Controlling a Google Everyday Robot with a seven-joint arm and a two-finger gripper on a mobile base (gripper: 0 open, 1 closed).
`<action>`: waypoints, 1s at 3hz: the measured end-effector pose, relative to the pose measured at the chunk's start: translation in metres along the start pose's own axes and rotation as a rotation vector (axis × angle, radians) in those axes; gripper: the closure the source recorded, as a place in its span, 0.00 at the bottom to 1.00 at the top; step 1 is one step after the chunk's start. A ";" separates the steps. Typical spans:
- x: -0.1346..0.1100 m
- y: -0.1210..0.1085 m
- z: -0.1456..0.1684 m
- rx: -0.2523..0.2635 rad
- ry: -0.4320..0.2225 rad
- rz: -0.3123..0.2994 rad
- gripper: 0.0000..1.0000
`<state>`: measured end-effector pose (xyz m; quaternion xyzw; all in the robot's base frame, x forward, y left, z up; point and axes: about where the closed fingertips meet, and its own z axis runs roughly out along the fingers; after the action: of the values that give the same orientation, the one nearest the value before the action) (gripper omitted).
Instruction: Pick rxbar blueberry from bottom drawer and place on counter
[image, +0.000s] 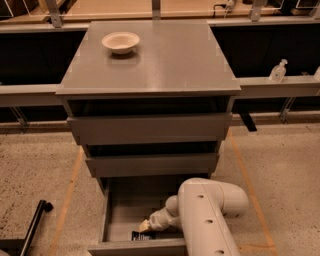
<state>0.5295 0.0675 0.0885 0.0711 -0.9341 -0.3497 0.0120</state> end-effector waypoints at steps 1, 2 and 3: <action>0.000 0.002 -0.002 0.000 0.000 0.000 0.83; 0.000 0.002 -0.002 0.000 0.000 0.000 1.00; 0.000 0.002 -0.002 0.000 0.000 0.000 1.00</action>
Offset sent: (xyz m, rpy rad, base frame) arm 0.0046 -0.0194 0.0759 0.0170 -0.3226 -0.0802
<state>0.5296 0.0675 0.0916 0.0712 -0.9341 -0.3497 0.0118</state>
